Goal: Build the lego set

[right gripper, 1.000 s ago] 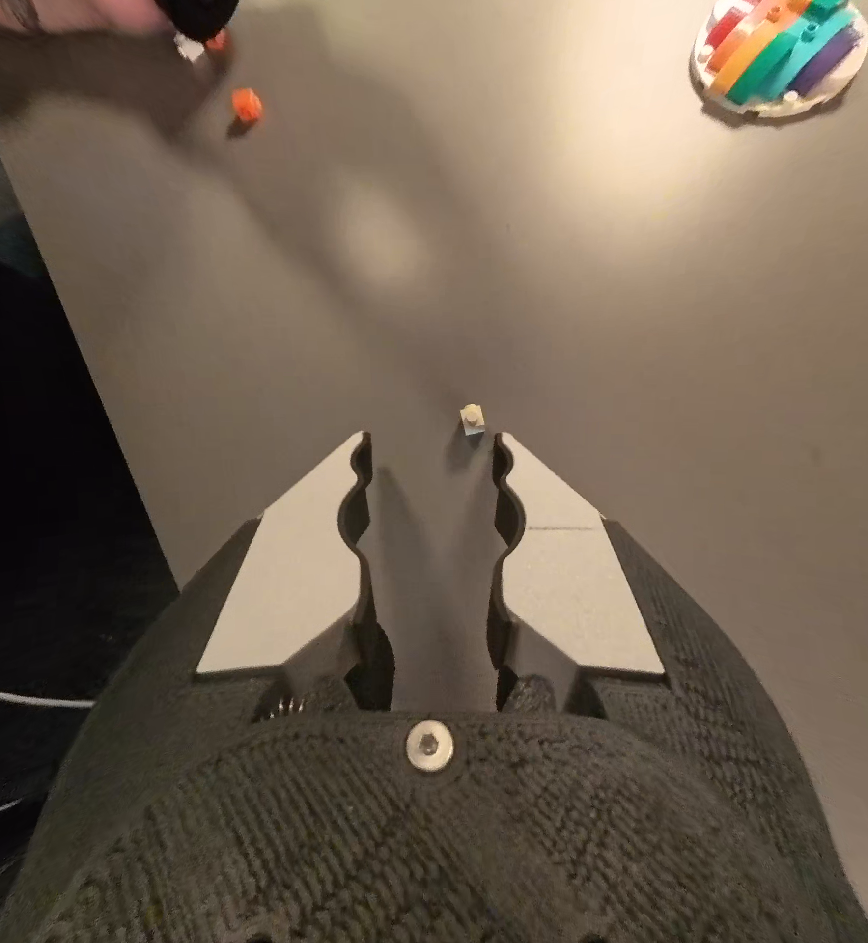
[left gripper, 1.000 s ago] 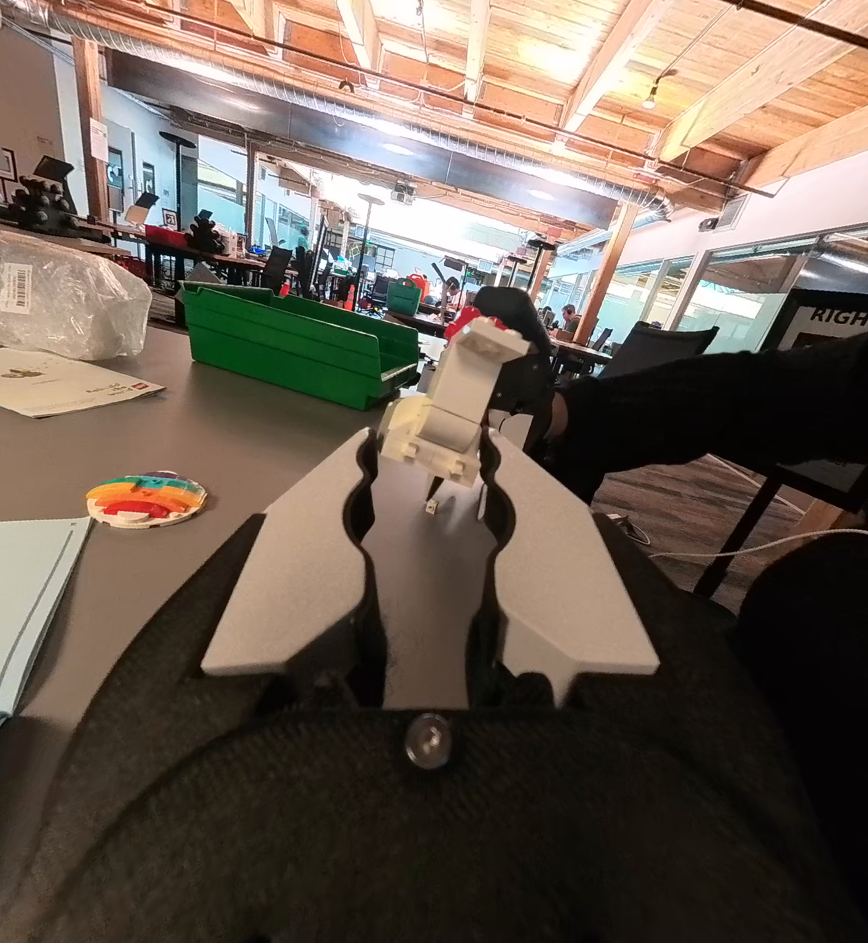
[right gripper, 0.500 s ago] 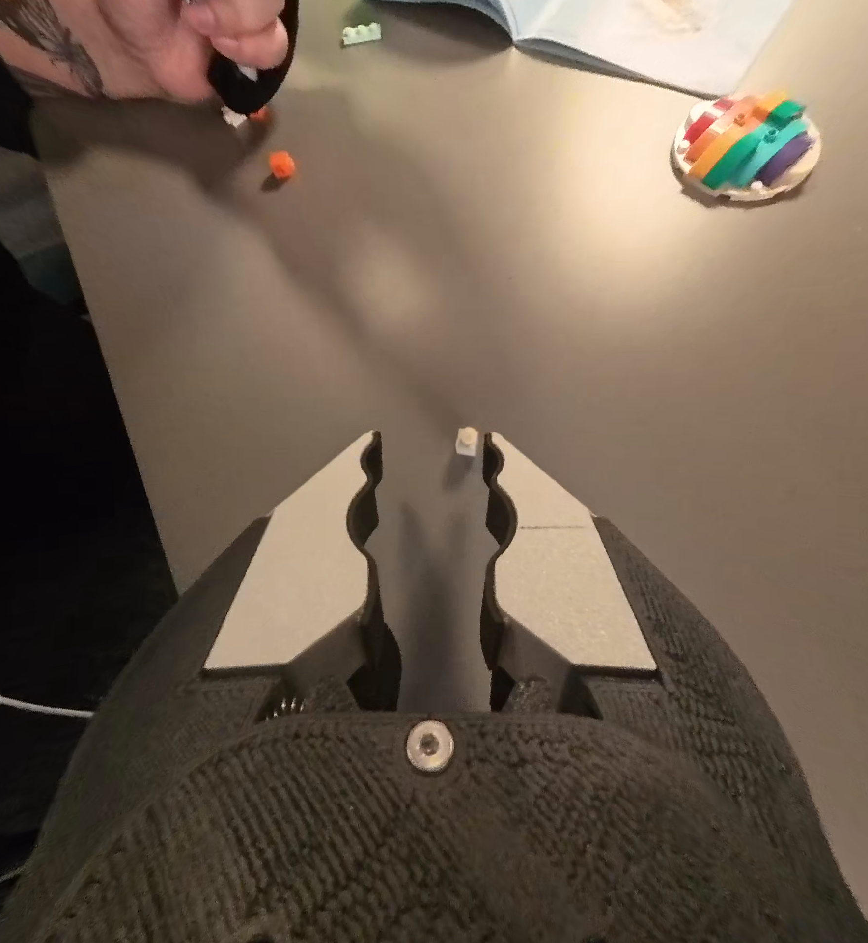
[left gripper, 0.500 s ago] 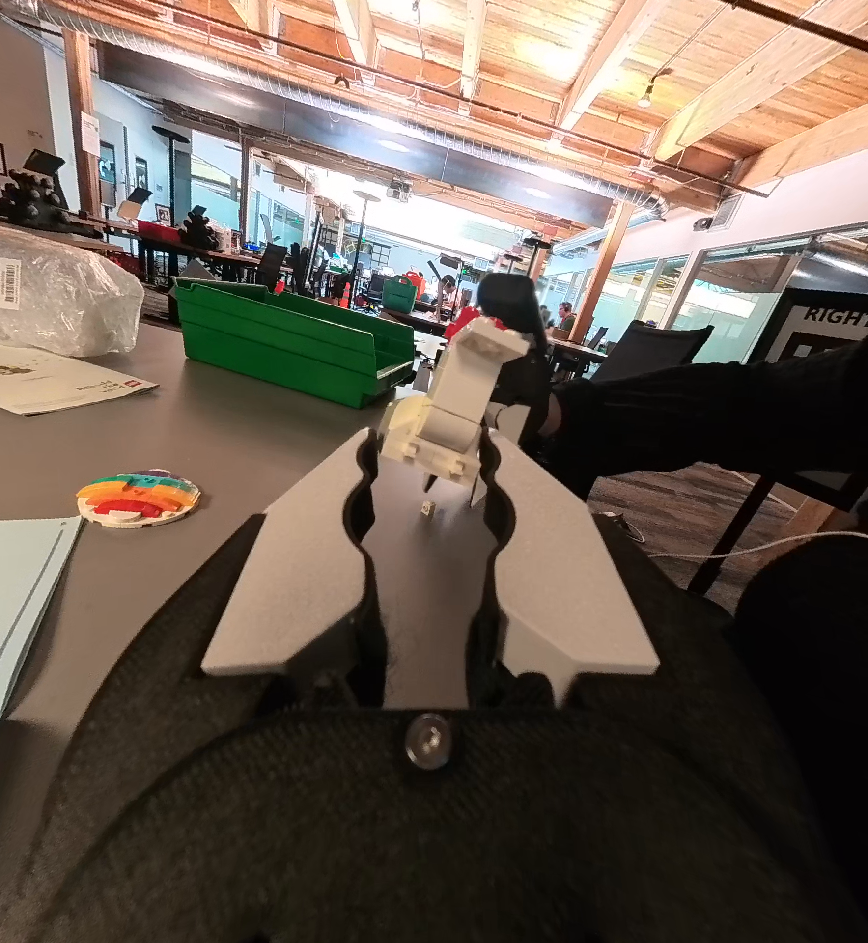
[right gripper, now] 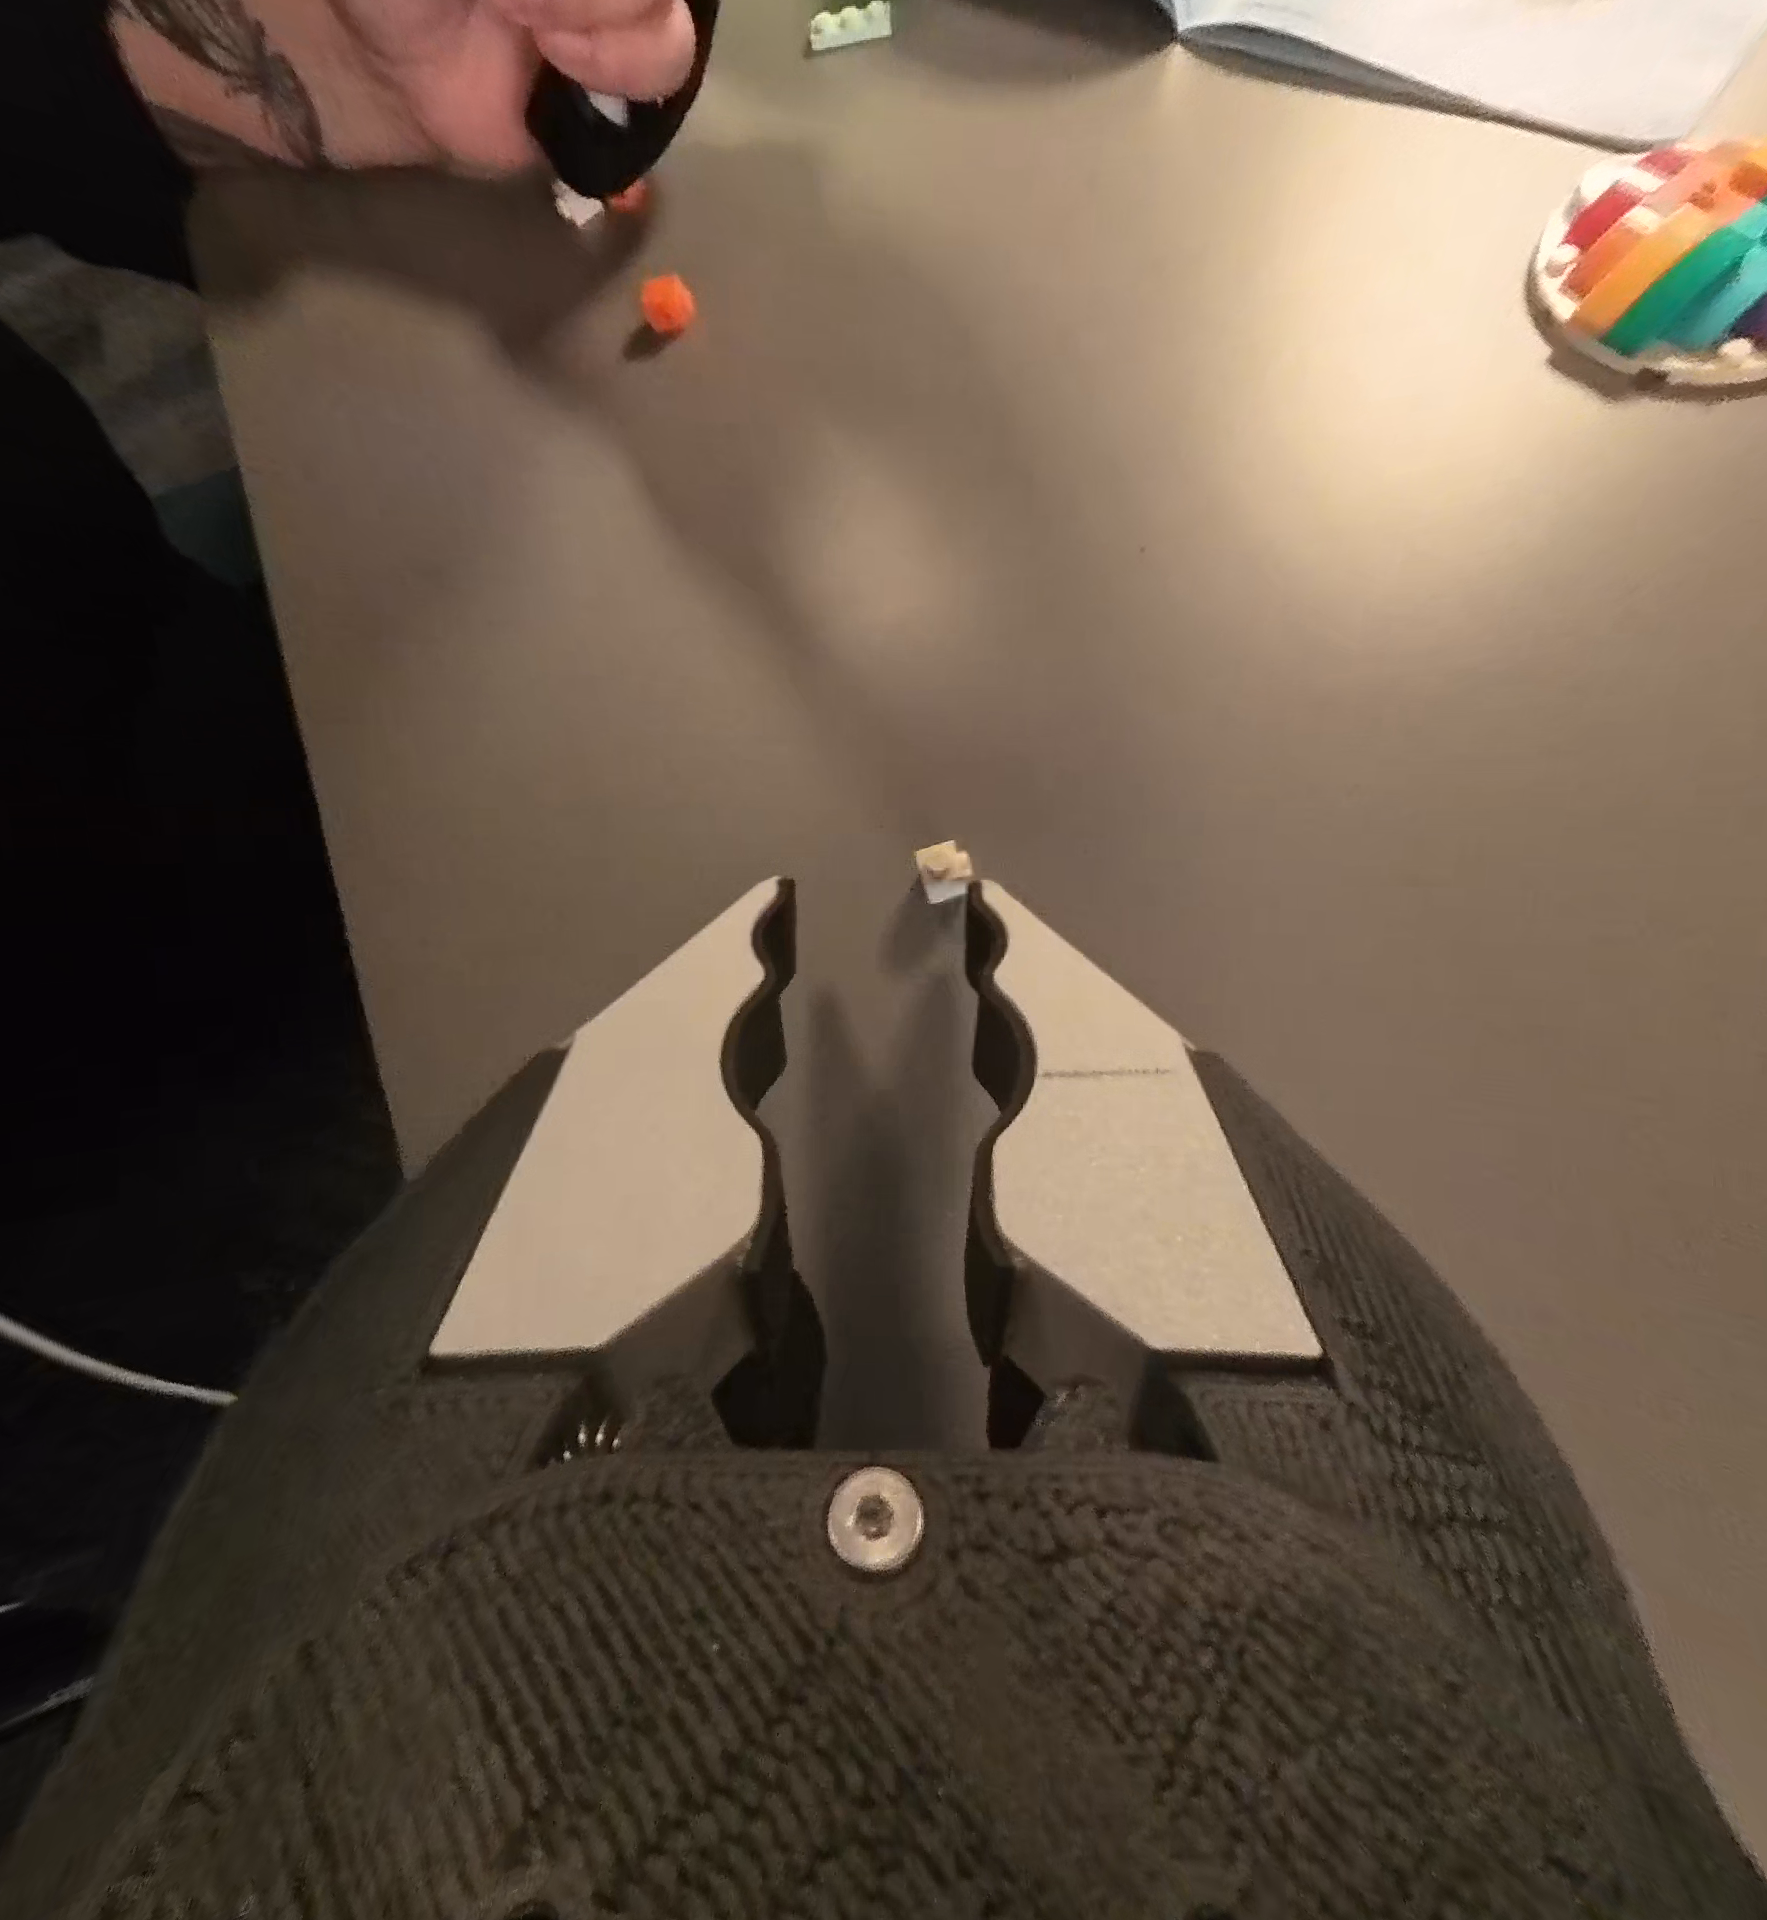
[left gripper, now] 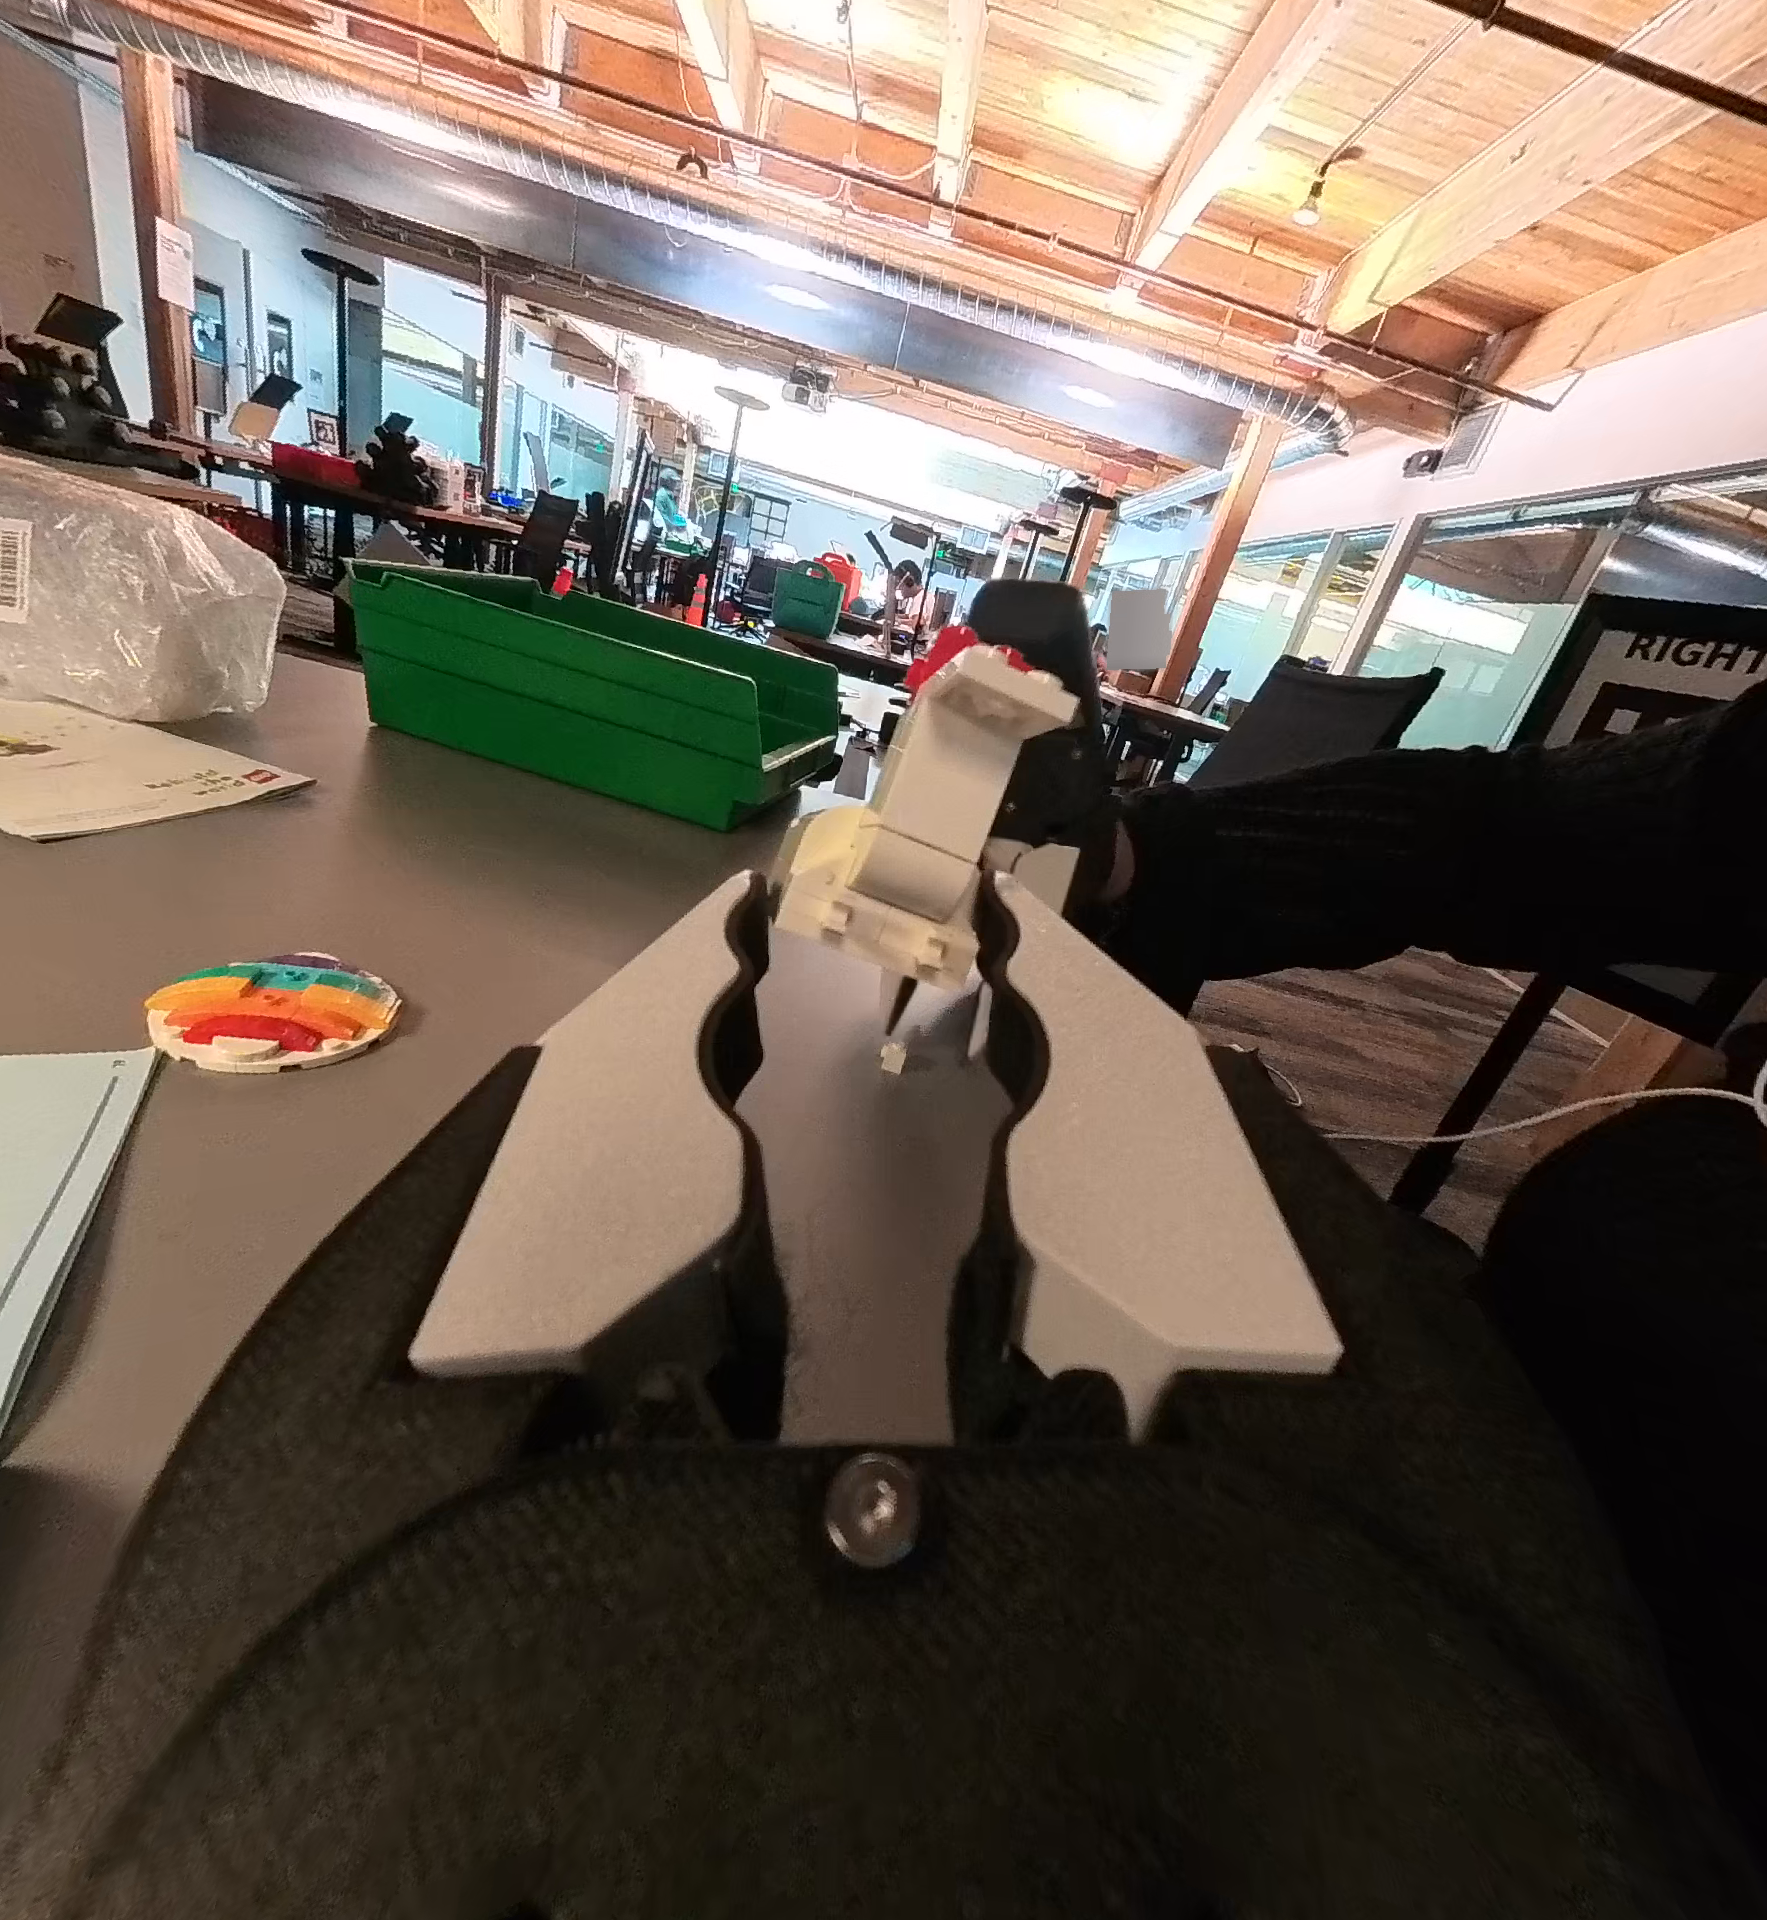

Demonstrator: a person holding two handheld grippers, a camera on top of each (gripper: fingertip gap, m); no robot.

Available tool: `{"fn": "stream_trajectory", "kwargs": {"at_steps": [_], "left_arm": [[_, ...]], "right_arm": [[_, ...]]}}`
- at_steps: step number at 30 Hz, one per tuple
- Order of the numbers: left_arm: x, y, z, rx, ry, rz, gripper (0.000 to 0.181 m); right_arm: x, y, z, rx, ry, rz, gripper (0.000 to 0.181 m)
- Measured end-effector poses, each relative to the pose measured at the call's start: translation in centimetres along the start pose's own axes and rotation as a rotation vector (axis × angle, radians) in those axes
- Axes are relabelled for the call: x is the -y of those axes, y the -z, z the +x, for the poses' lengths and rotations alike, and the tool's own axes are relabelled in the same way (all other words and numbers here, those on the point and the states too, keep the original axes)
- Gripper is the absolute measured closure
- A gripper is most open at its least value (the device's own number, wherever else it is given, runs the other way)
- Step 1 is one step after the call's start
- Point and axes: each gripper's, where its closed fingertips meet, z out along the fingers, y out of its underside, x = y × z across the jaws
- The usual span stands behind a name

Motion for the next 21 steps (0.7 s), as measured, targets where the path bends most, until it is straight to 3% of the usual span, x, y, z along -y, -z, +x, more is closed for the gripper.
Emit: {"fn": "stream_trajectory", "kwargs": {"at_steps": [16,19,21], "left_arm": [[0.0,-0.1,0.3,-0.016,-0.003,0.002,0.142],[0.3,0.0,0.8,-0.037,0.002,0.017,0.143],[0.7,0.0,1.5,-0.064,0.003,0.045,0.143]], "right_arm": [[0.0,-0.9,1.1,-0.063,0.133,-0.046,0.173],[3.0,-0.3,1.7,-0.135,0.133,0.004,0.173],[7.1,0.3,1.2,-0.178,0.172,0.096,0.174]]}}
